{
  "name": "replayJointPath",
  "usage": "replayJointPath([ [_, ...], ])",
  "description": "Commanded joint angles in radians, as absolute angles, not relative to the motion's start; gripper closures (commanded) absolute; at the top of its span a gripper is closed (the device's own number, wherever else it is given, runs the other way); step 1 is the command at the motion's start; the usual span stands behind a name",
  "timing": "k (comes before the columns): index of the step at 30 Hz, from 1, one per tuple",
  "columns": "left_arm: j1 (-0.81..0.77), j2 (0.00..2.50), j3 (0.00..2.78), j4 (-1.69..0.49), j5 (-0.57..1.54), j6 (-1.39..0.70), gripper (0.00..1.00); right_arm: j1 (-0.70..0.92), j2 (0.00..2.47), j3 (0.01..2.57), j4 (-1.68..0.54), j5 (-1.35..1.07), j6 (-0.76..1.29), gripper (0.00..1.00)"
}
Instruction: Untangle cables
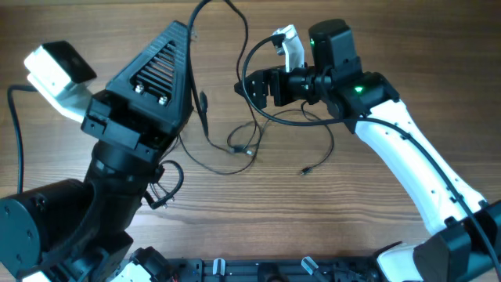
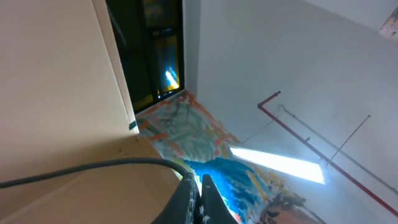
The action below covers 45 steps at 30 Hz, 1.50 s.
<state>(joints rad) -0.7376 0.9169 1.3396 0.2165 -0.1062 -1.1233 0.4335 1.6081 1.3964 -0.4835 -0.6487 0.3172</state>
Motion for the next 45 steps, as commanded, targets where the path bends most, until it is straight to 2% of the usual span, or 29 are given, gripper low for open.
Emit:
replayJointPath([
  [1, -0.735, 0.91, 1.349, 0.209, -0.11, -1.134, 0.96, 0.456, 1.631, 1.399, -0.453, -0.735, 0.333, 0.01],
  [2, -0.735, 0.91, 1.349, 0.203, -0.11, -1.134, 0.96, 0.463, 1.631, 1.399, -0.449, -0.735, 0.325, 0.04],
  [4, -0.735, 0.91, 1.349, 0.182, -0.11, -1.134, 0.96, 0.481, 1.631, 1.399, -0.43, -0.735, 0.307, 0.23],
  [6, -0.735, 0.908, 1.349, 0.169, -0.11, -1.134, 0.96, 0.487, 1.631, 1.399, -0.416, -0.735, 0.315, 0.62],
  [8, -0.735, 0.907, 1.349, 0.142, -0.115, -1.133, 0.96, 0.487, 1.631, 1.399, -0.418, -0.735, 0.318, 0.91],
  [9, -0.735, 0.905, 1.349, 0.092, -0.15, -1.13, 0.96, 0.487, 1.63, 1.399, -0.422, -0.735, 0.323, 0.96],
  [11, -0.735, 0.898, 1.349, -0.017, -0.259, -1.13, 0.96, 0.483, 1.613, 1.399, -0.427, -0.735, 0.342, 0.96],
  [13, -0.735, 0.886, 1.349, -0.214, -0.523, -1.066, 0.96, 0.457, 1.538, 1.405, -0.436, -0.708, 0.344, 0.96],
  [15, -0.735, 0.889, 1.349, -0.433, -0.78, -1.028, 0.96, 0.434, 1.424, 1.417, -0.484, -0.563, 0.373, 0.96],
  [19, -0.735, 0.919, 1.349, -0.69, -0.952, -1.028, 0.95, 0.431, 1.267, 1.419, -0.548, -0.412, 0.382, 0.96],
  [20, -0.735, 0.927, 1.349, -0.726, -0.951, -1.028, 0.87, 0.431, 1.254, 1.419, -0.557, -0.406, 0.382, 0.96],
  [21, -0.735, 0.937, 1.349, -0.777, -0.951, -1.028, 0.72, 0.431, 1.24, 1.419, -0.57, -0.403, 0.385, 0.96],
  [22, -0.735, 0.944, 1.349, -0.815, -0.951, -1.028, 0.64, 0.431, 1.234, 1.42, -0.579, -0.403, 0.387, 0.96],
  [23, -0.735, 0.952, 1.349, -0.883, -0.95, -1.028, 0.48, 0.431, 1.232, 1.419, -0.59, -0.404, 0.395, 0.96],
  [26, -0.735, 0.954, 1.349, -0.924, -0.842, -0.997, 0.37, 0.432, 1.233, 1.419, -0.595, -0.43, 0.396, 0.96],
  [28, -0.735, 0.949, 1.349, -0.853, -0.654, -0.878, 0.36, 0.432, 1.233, 1.419, -0.585, -0.505, 0.393, 0.96],
  [30, -0.735, 0.952, 1.349, -0.767, -0.389, -0.88, 0.37, 0.432, 1.233, 1.419, -0.558, -0.612, 0.392, 0.96],
  [32, -0.735, 0.964, 1.349, -0.728, -0.263, -0.972, 0.37, 0.432, 1.233, 1.419, -0.516, -0.749, 0.371, 0.96],
  [34, -0.735, 0.978, 1.349, -0.725, -0.237, -1.103, 0.36, 0.433, 1.233, 1.419, -0.506, -0.858, 0.319, 0.96],
  [38, -0.704, 0.98, 1.349, -0.709, -0.206, -1.356, 0.33, 0.433, 1.233, 1.419, -0.534, -0.906, 0.262, 0.96],
  [42, -0.604, 0.99, 1.349, -0.706, 0.0, -1.584, 0.31, 0.433, 1.233, 1.419, -0.532, -0.908, 0.262, 0.96],
  [43, -0.587, 0.995, 1.349, -0.697, 0.02, -1.615, 0.27, 0.433, 1.233, 1.419, -0.532, -0.908, 0.262, 0.96],
  [44, -0.564, 1.003, 1.349, -0.664, 0.063, -1.618, 0.12, 0.434, 1.233, 1.419, -0.533, -0.908, 0.262, 0.96],
  [45, -0.552, 1.011, 1.349, -0.634, 0.106, -1.621, 0.09, 0.435, 1.233, 1.419, -0.532, -0.908, 0.262, 0.96],
])
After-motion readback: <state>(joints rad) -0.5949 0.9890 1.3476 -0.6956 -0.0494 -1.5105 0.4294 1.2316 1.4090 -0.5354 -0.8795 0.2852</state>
